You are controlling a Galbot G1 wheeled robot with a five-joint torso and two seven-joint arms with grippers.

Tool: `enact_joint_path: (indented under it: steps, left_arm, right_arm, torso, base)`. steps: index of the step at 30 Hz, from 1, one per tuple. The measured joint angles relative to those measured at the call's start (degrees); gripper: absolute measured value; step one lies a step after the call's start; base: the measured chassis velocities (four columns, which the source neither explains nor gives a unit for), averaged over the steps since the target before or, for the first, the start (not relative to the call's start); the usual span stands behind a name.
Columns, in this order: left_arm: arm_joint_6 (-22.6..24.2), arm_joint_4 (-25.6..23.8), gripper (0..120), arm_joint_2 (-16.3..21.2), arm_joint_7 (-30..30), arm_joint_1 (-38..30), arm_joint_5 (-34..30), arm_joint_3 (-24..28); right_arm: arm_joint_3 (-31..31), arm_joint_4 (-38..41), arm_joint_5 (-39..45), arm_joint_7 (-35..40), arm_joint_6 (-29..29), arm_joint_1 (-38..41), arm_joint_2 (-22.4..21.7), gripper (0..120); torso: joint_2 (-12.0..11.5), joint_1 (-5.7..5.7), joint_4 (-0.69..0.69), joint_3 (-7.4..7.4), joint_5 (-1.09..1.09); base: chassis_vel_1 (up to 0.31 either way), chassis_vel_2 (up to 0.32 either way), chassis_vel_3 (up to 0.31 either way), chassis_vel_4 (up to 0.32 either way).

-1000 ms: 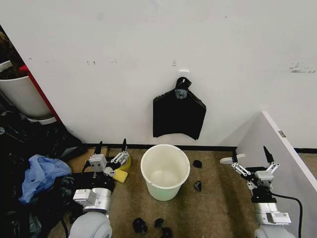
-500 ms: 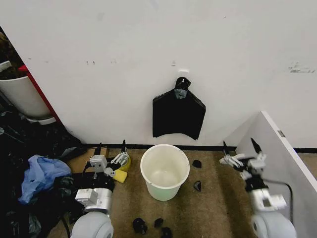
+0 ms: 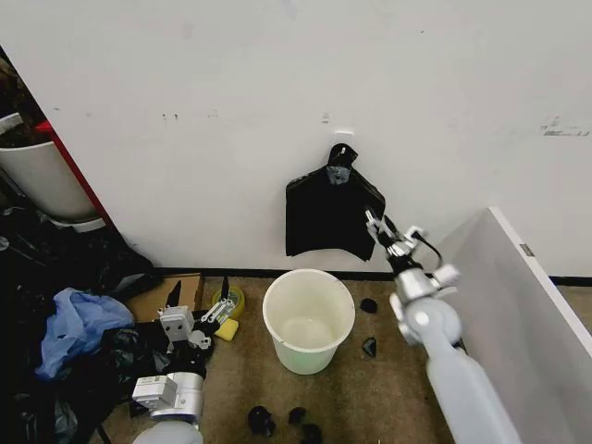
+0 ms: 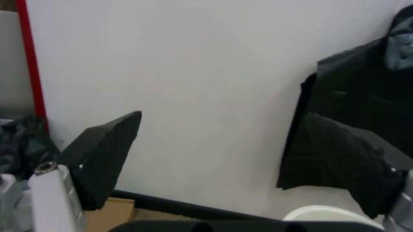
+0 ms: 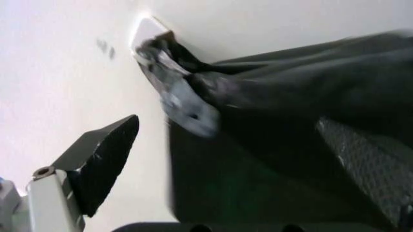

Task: Place the garbage bag over the trash bin.

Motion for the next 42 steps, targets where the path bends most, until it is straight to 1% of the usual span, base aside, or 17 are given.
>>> enact_joint_path:
  steps: [1, 4, 10, 15, 18, 19, 24, 26, 27, 33, 34, 37, 38, 39, 40, 41, 42]
  left_arm:
    - [0.1, 0.3, 100, 0.1, -0.3, 0.0, 0.0, -0.3]
    - [0.2, 0.6, 100, 0.2, -0.5, 0.0, 0.0, -0.5]
    - [0.3, 1.5, 100, 0.4, -1.0, -0.5, -0.1, -0.4]
    - [0.4, 2.6, 100, 0.5, -1.1, -1.3, -0.1, 0.1]
    - [0.6, 3.1, 100, 0.3, -1.1, -1.7, 0.0, 0.3]
    - [0.6, 3.1, 100, 0.3, -1.1, -1.7, 0.0, 0.3]
    - [0.5, 3.8, 100, 0.2, -1.2, -1.6, 0.4, 0.4]
    - [0.5, 3.8, 100, 0.1, -1.2, -1.6, 0.5, 0.3]
    - [0.5, 3.8, 100, 0.1, -1.2, -1.6, 0.5, 0.3]
    - [0.3, 4.7, 100, 0.2, -1.4, -2.4, 0.5, 0.4]
    - [0.3, 4.7, 100, 0.2, -1.4, -2.4, 0.5, 0.4]
    - [0.3, 5.3, 100, 0.2, -1.4, -2.9, 0.4, 0.6]
    - [0.3, 5.3, 100, 0.2, -1.4, -2.9, 0.4, 0.6]
    - [0.2, 5.6, 100, 0.3, -1.4, -3.1, 0.4, 0.6]
    - [0.2, 5.9, 100, 0.6, -1.5, -3.5, 0.2, 0.7]
    - [0.2, 6.0, 100, 0.8, -1.5, -3.6, 0.1, 0.7]
    - [0.2, 6.0, 100, 0.9, -1.5, -3.8, 0.0, 0.7]
  right_arm:
    - [0.0, -0.6, 1.2, 0.5, -0.8, 1.3, 0.9, 100]
    - [-0.2, -1.5, 1.6, 0.8, -1.4, 2.7, 1.7, 100]
    - [-0.9, -8.3, -0.3, 0.9, -1.4, 7.9, 5.2, 100]
    - [-0.6, -9.5, -1.1, 0.1, -0.9, 8.7, 5.8, 99]
    - [-0.5, -10.5, -1.4, -0.7, -0.2, 9.6, 6.3, 87]
    - [-0.5, -10.5, -1.4, -0.7, -0.2, 9.6, 6.3, 87]
    - [-0.5, -11.6, -2.4, -2.6, 0.9, 10.5, 6.8, 66]
    - [-0.5, -12.2, -2.8, -3.7, 1.5, 10.7, 6.8, 59]
    - [-0.5, -12.2, -2.8, -3.7, 1.5, 10.7, 6.8, 59]
    - [-0.2, -12.5, -3.3, -5.6, 3.0, 10.6, 7.0, 32]
    - [-0.2, -12.5, -3.3, -5.6, 3.0, 10.6, 7.0, 32]
    - [-0.2, -12.4, -3.8, -6.0, 3.4, 10.2, 6.9, 21]
    - [-0.2, -12.4, -3.8, -6.0, 3.4, 10.2, 6.9, 21]
    - [-0.2, -12.3, -4.0, -6.0, 3.5, 10.0, 6.9, 16]
    - [0.0, -11.7, -4.6, -6.2, 3.8, 8.8, 6.8, 3]
    - [0.0, -11.3, -4.6, -6.3, 3.9, 8.3, 6.7, 0]
    - [0.0, -10.9, -4.7, -6.4, 4.0, 7.8, 6.7, 0]
  torso:
    - [0.0, 0.00, 0.00, 0.00, -0.01]
    - [0.0, 0.00, 0.01, 0.00, -0.03]
    - [0.0, 0.00, 0.01, 0.00, 0.00]
    - [0.0, 0.00, -0.01, -0.01, -0.01]
    - [0.0, 0.00, -0.01, -0.01, 0.00]
    - [0.0, 0.00, -0.01, -0.01, 0.00]
    - [0.0, 0.00, 0.00, -0.01, -0.01]
    - [0.0, 0.00, 0.00, -0.01, 0.00]
    - [0.0, 0.00, 0.00, -0.01, 0.00]
    - [0.0, 0.00, 0.00, -0.01, 0.00]
    - [0.0, 0.00, 0.00, -0.01, 0.00]
    - [0.0, -0.01, 0.00, -0.01, 0.00]
    - [0.0, -0.01, 0.00, -0.01, 0.00]
    - [0.0, -0.01, 0.00, -0.01, 0.00]
    - [0.0, -0.01, 0.00, -0.01, 0.00]
    - [0.0, -0.01, 0.00, -0.01, 0.00]
    - [0.0, -0.01, 0.00, -0.01, 0.00]
  base:
    - [0.000, 0.000, 0.000, 0.000]
    - [0.000, 0.000, 0.000, 0.000]
    - [0.000, 0.000, 0.000, 0.000]
    - [0.000, 0.000, 0.000, 0.000]
    - [0.000, 0.000, 0.000, 0.000]
    - [0.000, 0.000, 0.000, 0.000]
    - [0.000, 0.000, 0.000, 0.000]
    - [0.000, 0.000, 0.000, 0.000]
    - [0.000, 0.000, 0.000, 0.000]
    - [0.000, 0.000, 0.000, 0.000]
    - [0.000, 0.000, 0.000, 0.000]
    - [0.000, 0.000, 0.000, 0.000]
    - [0.000, 0.000, 0.000, 0.000]
    - [0.000, 0.000, 0.000, 0.000]
    - [0.000, 0.000, 0.000, 0.000]
    - [0.000, 0.000, 0.000, 0.000]
    - [0.000, 0.000, 0.000, 0.000]
